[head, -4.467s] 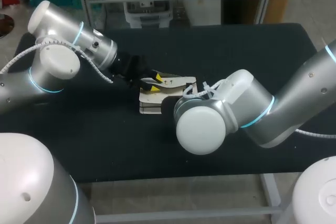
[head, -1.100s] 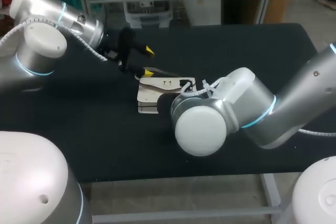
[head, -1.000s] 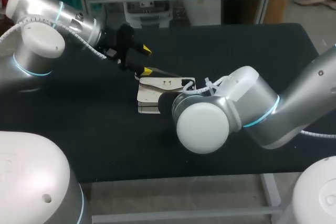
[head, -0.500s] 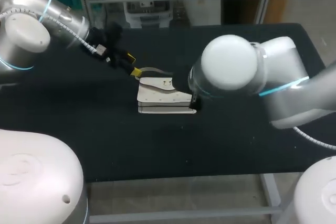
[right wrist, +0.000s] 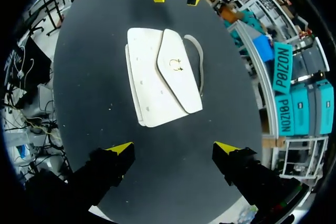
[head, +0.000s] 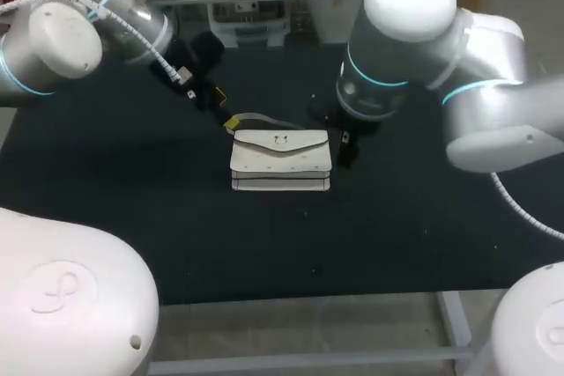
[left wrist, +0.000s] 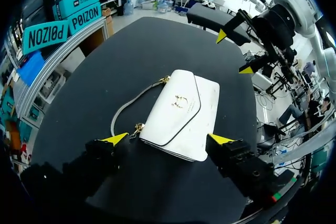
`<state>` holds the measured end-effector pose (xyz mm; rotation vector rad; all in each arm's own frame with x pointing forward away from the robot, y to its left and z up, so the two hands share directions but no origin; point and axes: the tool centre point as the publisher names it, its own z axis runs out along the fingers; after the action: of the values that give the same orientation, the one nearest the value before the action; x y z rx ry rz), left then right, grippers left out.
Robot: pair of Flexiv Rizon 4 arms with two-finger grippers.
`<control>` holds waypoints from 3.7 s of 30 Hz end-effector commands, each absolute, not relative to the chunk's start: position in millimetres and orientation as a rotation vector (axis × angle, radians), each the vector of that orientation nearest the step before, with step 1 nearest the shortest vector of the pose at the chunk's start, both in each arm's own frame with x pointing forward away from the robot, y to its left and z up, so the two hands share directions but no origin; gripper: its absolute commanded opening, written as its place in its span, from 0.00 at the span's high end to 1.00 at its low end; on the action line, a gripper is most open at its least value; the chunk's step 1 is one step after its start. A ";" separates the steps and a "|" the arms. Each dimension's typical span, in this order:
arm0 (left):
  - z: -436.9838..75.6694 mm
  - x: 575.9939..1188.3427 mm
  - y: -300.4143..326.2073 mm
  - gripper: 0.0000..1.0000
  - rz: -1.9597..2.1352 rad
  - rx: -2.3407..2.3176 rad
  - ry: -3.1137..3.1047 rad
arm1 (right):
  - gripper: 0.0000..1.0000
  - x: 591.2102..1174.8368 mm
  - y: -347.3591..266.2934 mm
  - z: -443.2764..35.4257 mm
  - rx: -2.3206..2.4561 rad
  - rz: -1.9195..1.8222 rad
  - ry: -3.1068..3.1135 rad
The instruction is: Pick up the bag, open it, inspect its contents, close it, and place it on the opposite side
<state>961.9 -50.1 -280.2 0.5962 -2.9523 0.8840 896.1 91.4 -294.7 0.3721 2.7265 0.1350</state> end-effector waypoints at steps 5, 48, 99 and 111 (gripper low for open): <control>-278.3 960.9 -51.7 0.00 0.863 0.601 -2.960 | 0.00 900.1 94.9 -292.4 0.380 0.116 2.804; -299.9 957.1 -69.9 0.00 0.636 1.991 -1.928 | 0.00 905.4 66.7 -295.1 2.298 0.946 2.177; -351.3 974.6 -74.7 0.39 0.697 1.814 -1.608 | 0.00 979.6 141.9 -370.6 3.008 1.218 2.070; -358.5 977.2 -72.8 0.47 0.679 1.803 -1.573 | 0.42 980.1 149.4 -367.4 3.008 1.220 2.090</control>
<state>974.2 -73.3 -355.4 1.8151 -1.5772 0.6828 976.5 149.6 -367.3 2.9977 2.0471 1.2391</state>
